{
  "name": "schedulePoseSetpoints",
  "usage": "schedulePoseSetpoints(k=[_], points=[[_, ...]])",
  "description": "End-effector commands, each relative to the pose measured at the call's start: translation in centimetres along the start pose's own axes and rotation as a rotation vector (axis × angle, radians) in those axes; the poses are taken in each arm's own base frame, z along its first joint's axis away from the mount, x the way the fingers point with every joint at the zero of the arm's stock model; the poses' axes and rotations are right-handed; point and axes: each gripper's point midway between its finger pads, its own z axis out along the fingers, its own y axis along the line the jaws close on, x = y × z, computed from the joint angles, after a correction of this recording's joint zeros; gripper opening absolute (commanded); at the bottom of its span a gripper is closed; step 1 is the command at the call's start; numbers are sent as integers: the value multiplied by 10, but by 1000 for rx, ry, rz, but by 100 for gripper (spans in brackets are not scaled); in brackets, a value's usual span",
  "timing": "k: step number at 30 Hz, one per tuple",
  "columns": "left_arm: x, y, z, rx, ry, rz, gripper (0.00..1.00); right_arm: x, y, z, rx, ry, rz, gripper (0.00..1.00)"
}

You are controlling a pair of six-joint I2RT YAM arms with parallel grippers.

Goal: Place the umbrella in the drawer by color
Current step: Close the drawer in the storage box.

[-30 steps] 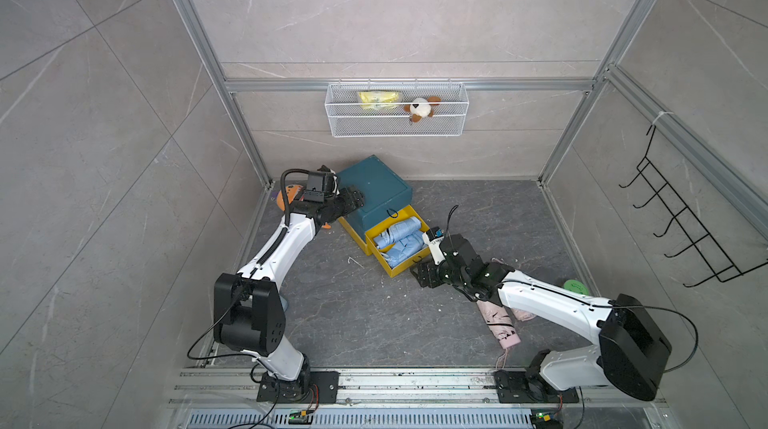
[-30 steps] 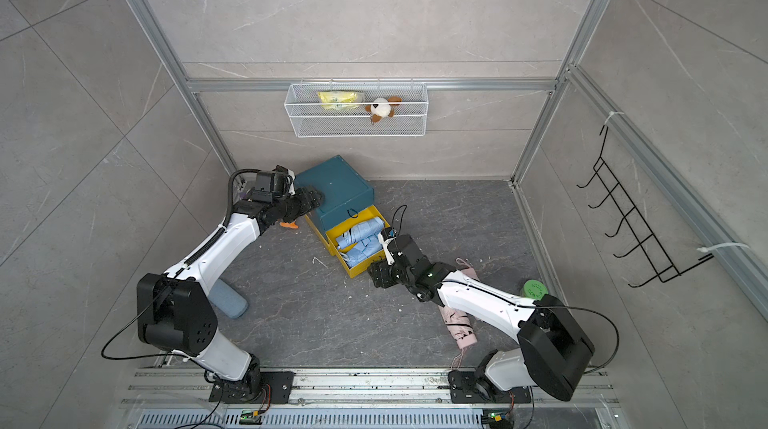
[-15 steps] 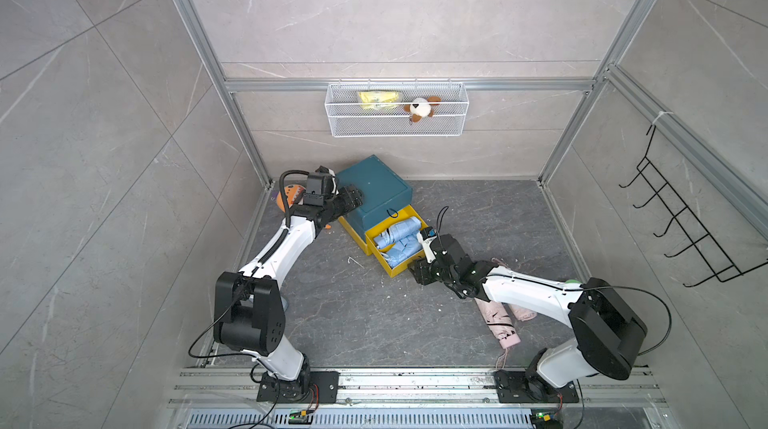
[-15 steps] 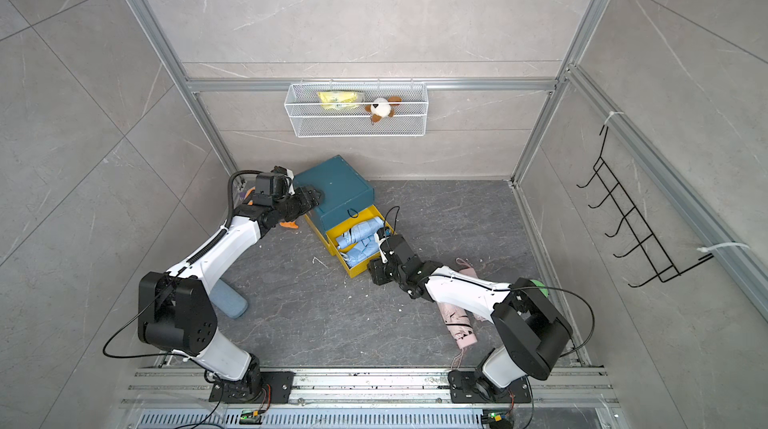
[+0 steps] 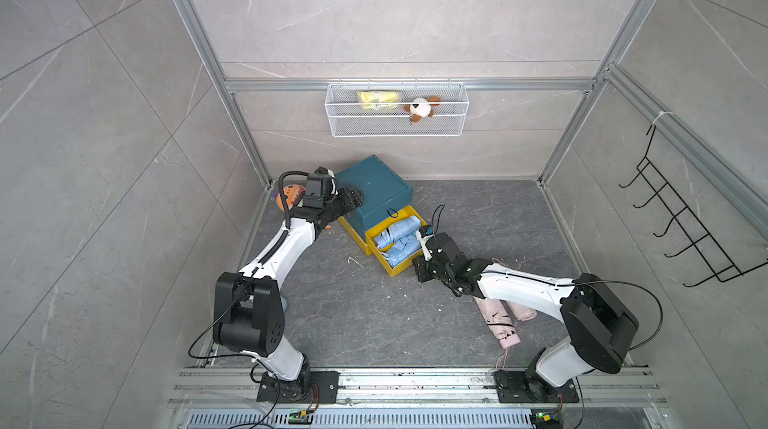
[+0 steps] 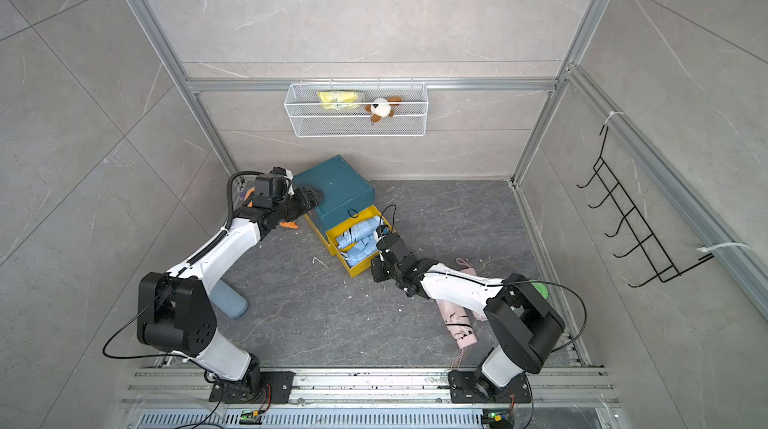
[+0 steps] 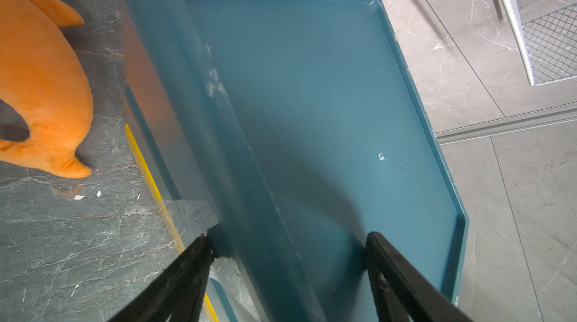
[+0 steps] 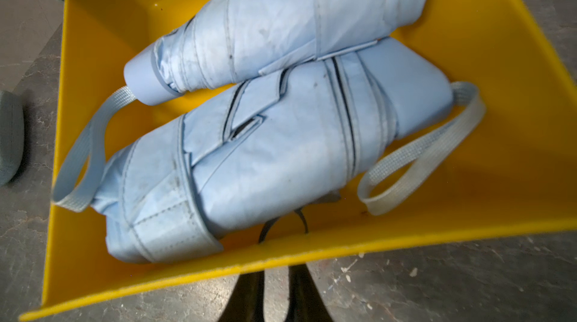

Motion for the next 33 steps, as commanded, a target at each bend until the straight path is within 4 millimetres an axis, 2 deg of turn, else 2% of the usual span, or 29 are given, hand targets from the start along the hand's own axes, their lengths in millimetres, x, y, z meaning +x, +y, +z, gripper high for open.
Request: schedulePoseSetpoints(k=[1, 6, 13, 20, 33], points=[[40, 32, 15, -88, 131, -19, 79, -28, 2, -4, 18, -81, -7, 14], [43, 34, 17, -92, 135, -20, 79, -34, 4, -7, 16, -95, -19, 0], [44, 35, 18, -95, 140, -19, 79, -44, 9, -9, 3, -110, -21, 0], [46, 36, 21, -93, 147, -21, 79, -64, 20, -8, -28, -136, -19, 0], [50, 40, 22, -101, 155, -20, 79, -100, 42, 25, -85, -200, 24, 0]])
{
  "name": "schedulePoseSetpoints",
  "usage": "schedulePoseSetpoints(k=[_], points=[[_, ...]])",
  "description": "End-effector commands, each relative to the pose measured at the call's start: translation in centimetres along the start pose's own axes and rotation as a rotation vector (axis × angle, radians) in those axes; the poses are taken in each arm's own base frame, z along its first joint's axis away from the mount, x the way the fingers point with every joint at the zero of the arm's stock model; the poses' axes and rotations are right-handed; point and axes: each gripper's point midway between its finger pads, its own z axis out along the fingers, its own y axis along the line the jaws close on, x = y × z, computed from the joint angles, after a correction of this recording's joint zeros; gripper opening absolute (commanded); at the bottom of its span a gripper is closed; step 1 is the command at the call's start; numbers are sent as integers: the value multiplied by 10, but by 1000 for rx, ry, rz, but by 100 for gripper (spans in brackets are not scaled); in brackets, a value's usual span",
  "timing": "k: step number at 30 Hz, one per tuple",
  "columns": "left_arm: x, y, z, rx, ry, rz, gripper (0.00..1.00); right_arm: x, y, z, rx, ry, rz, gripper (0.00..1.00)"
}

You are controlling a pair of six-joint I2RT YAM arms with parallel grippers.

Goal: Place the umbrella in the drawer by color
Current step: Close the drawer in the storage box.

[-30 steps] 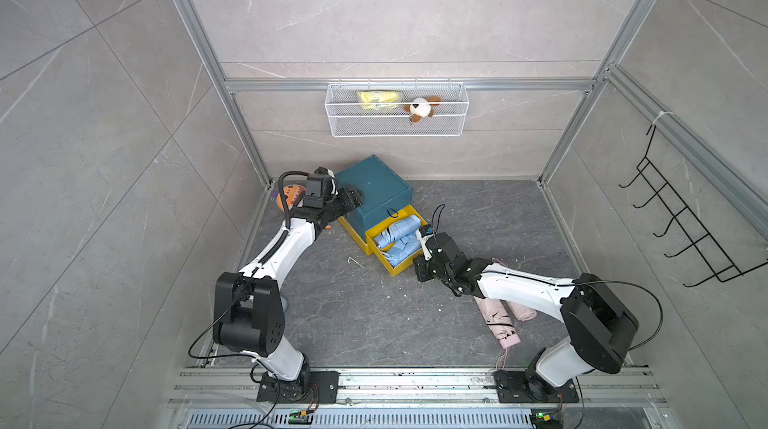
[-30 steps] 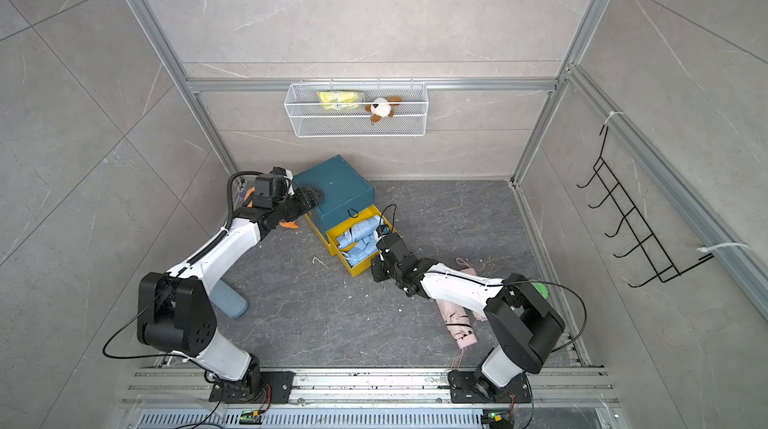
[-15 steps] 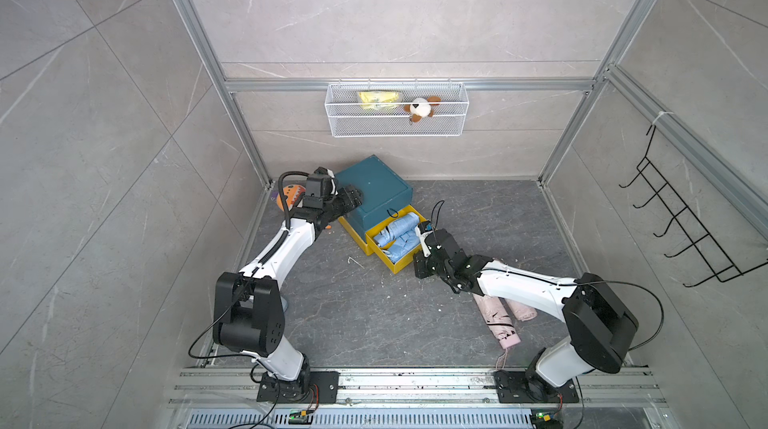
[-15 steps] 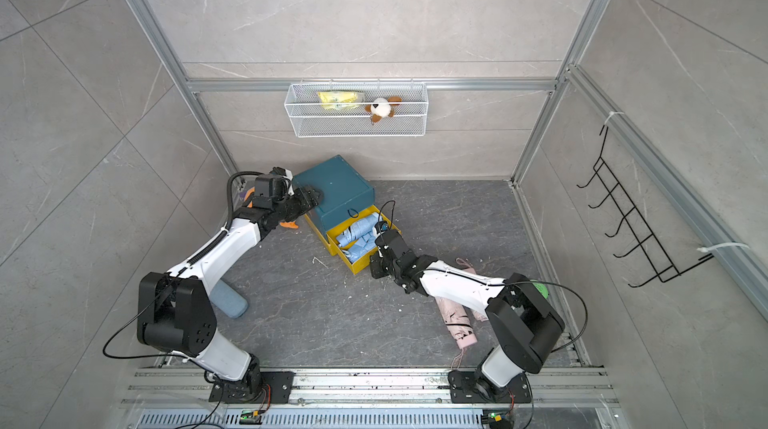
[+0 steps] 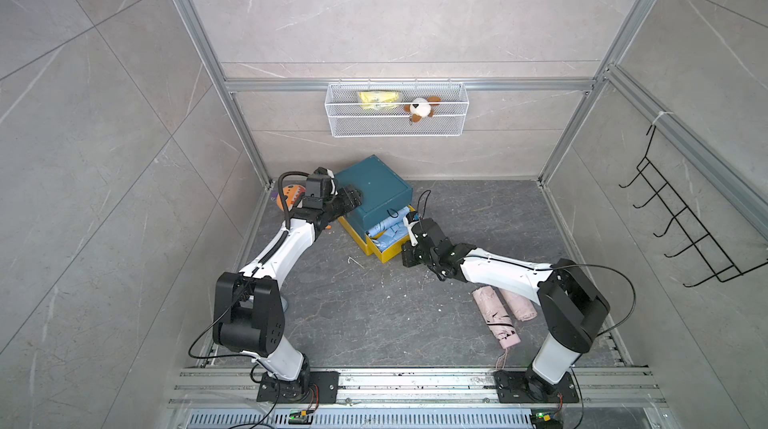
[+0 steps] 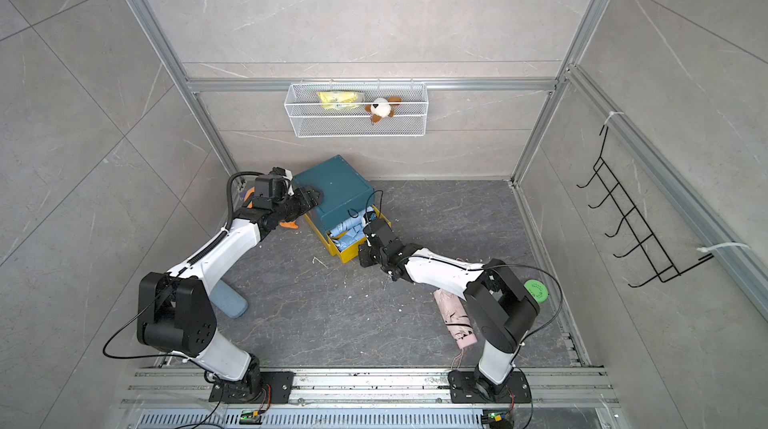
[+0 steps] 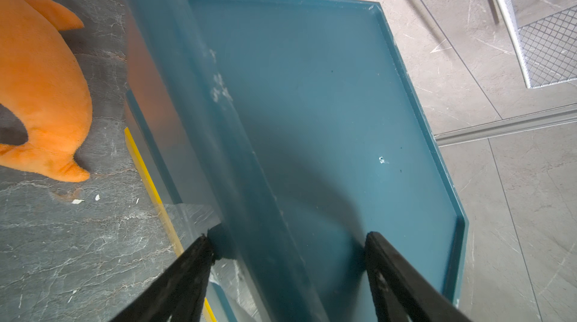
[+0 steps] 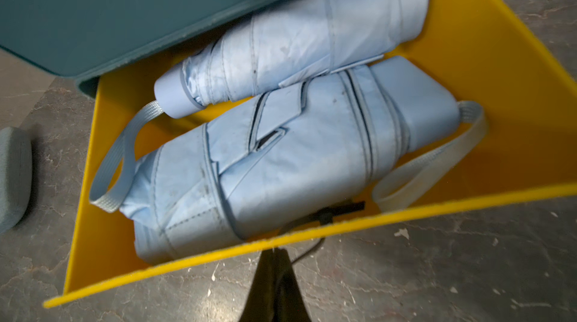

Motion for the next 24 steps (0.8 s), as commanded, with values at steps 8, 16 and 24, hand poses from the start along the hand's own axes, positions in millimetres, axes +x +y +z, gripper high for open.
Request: schedulePoseSetpoints(k=[8, 16, 24], points=[[51, 40, 20, -109, 164, -16, 79, -76, 26, 6, -85, -242, 85, 0], [53, 41, 21, -108, 167, -18, 79, -87, 22, 15, -101, -300, 150, 0], [53, 41, 21, -107, 168, -19, 79, -94, 15, 27, -151, -329, 240, 0]])
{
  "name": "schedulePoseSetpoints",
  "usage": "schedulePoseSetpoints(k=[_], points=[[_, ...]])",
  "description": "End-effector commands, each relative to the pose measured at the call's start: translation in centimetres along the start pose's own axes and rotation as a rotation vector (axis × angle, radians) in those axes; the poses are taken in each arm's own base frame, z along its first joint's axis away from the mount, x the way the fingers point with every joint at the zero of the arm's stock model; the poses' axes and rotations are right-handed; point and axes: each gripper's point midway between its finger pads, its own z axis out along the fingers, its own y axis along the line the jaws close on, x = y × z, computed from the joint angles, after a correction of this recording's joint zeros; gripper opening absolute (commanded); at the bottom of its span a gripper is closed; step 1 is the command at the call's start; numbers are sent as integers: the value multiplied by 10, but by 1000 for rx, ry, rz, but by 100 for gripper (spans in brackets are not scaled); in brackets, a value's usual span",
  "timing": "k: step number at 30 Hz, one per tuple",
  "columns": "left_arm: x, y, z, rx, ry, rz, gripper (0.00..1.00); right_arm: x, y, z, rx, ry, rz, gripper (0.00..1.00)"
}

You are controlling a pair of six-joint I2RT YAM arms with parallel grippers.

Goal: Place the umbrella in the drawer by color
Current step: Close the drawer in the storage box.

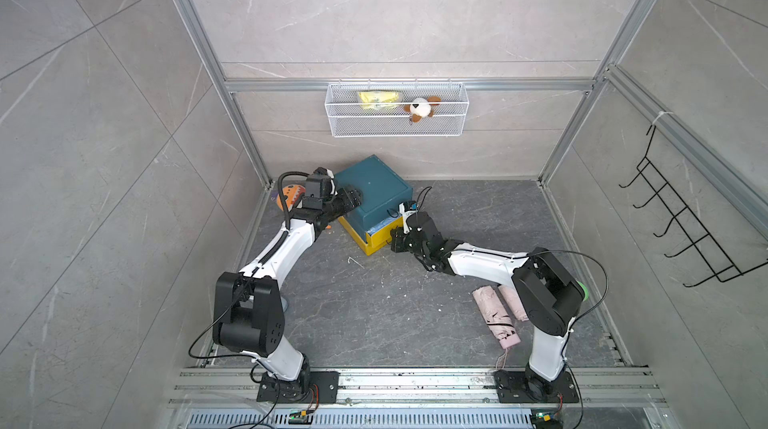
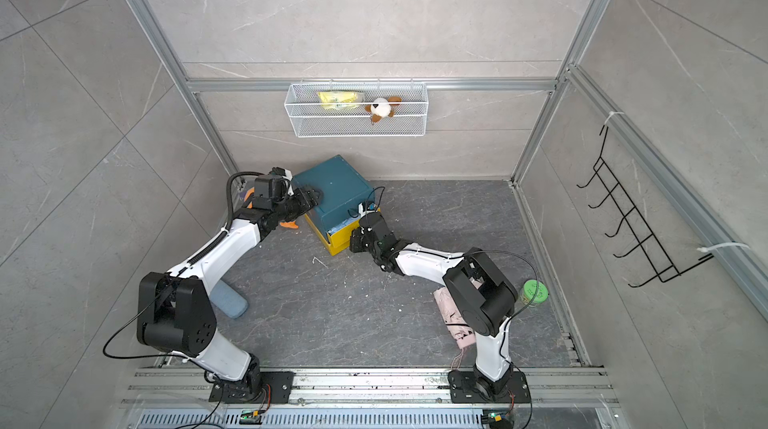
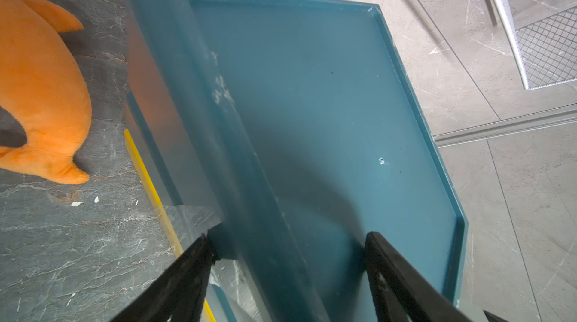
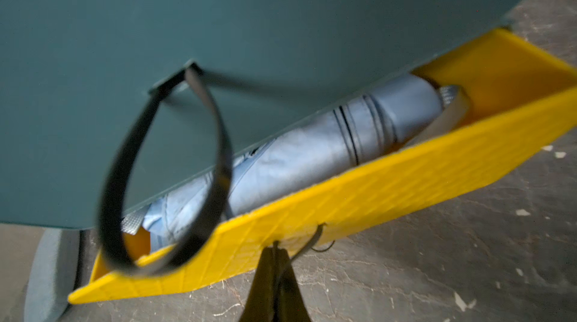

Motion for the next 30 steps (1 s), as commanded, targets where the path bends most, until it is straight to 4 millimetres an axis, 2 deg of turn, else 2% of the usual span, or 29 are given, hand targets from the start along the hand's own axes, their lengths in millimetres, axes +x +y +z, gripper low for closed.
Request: schedulePoseSetpoints(k=[1, 7, 17, 24, 27, 30], points=[[55, 41, 19, -112, 176, -20, 79, -52, 17, 1, -90, -165, 77, 0], [55, 42, 20, -114, 178, -22, 79, -59, 20, 12, -124, -159, 116, 5], [57, 43, 19, -116, 182, -22, 78, -56, 14, 8, -124, -153, 125, 29], [56, 41, 17, -115, 179, -21, 78, -51, 7, -15, -128, -157, 125, 46], [55, 40, 15, -113, 176, -21, 79, -48, 0, -26, -125, -156, 134, 55], [55, 40, 15, -113, 176, -19, 79, -41, -9, -37, -123, -151, 154, 59]])
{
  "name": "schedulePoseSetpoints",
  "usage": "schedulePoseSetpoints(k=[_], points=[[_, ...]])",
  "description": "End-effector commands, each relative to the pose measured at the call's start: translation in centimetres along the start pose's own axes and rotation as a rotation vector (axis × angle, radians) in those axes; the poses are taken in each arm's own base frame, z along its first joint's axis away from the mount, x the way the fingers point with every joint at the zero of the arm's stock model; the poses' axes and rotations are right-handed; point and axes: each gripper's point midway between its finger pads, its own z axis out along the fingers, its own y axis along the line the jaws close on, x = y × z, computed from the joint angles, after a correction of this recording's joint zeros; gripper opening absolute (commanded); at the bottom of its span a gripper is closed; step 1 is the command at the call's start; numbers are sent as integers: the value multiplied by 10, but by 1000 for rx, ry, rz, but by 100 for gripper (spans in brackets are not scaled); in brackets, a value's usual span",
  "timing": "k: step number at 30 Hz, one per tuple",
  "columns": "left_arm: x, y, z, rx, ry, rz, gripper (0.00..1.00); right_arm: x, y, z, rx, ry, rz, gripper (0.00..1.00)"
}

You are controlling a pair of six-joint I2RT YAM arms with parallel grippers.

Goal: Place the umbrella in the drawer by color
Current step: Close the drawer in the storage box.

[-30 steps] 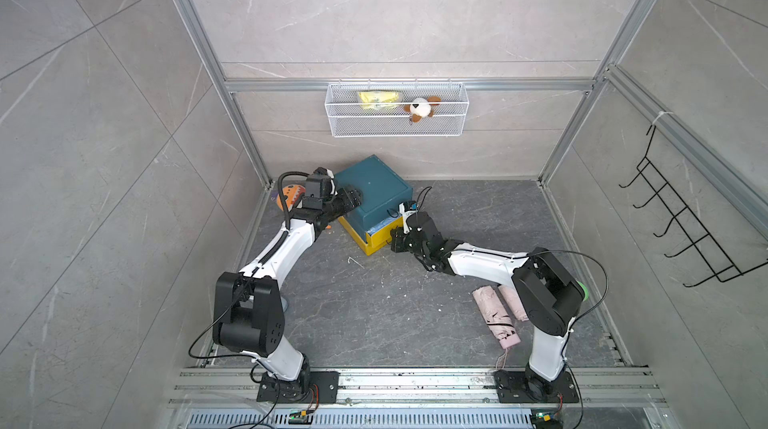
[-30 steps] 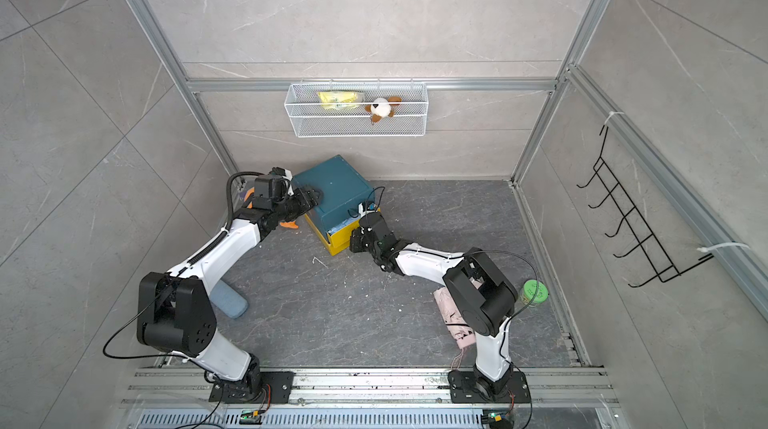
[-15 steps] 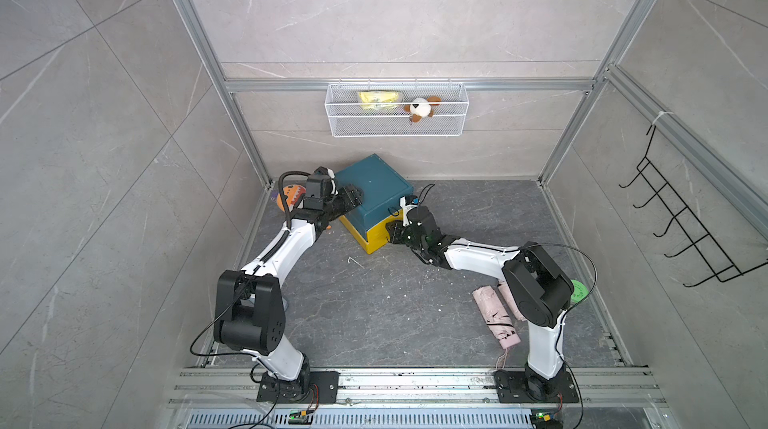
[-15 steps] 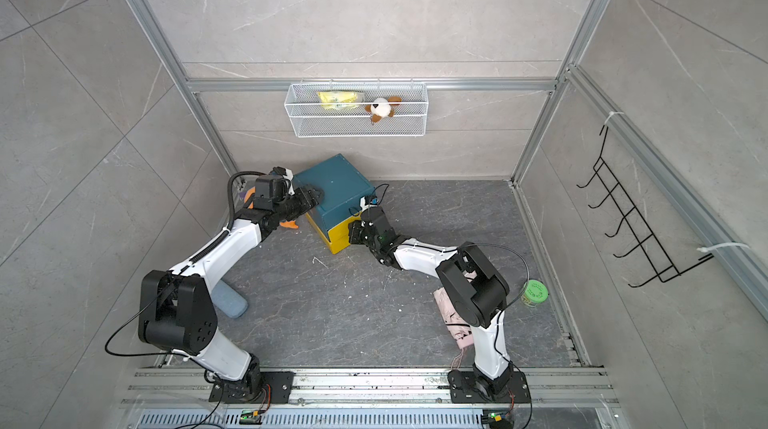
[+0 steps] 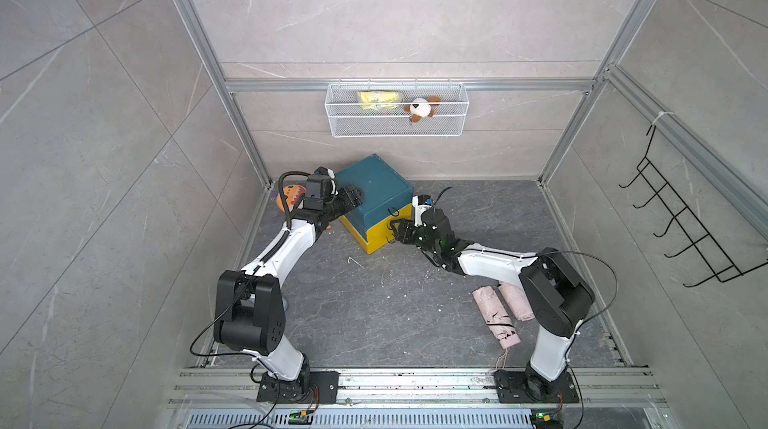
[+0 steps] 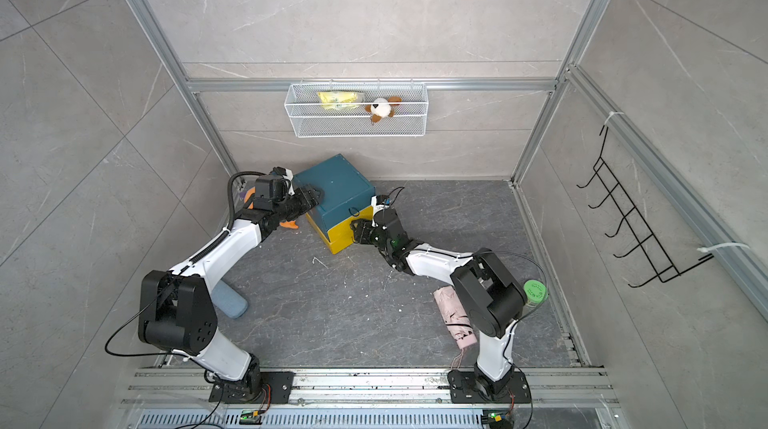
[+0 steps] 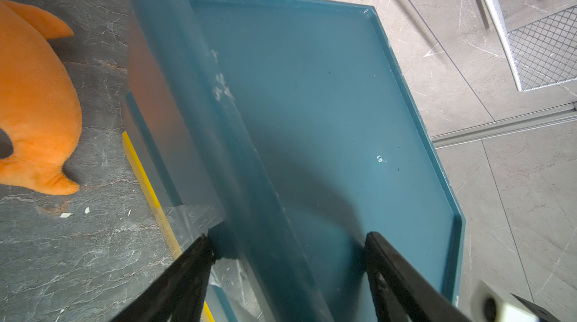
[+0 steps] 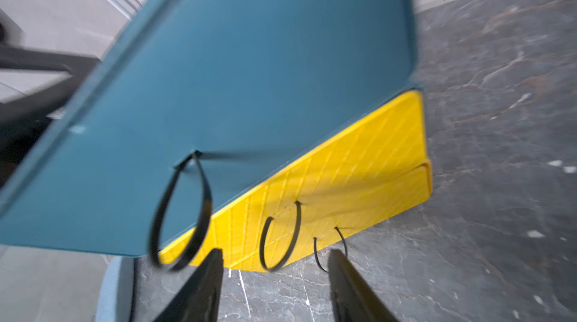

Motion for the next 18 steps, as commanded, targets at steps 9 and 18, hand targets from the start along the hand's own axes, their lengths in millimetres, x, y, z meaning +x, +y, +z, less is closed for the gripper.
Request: schedulePoseSetpoints(k=[9, 18], points=[[57, 41, 9, -130, 188, -23, 78, 18, -42, -11, -35, 25, 115, 60], [61, 43, 11, -130, 204, -20, 76, 51, -46, 26, -129, 136, 190, 57]])
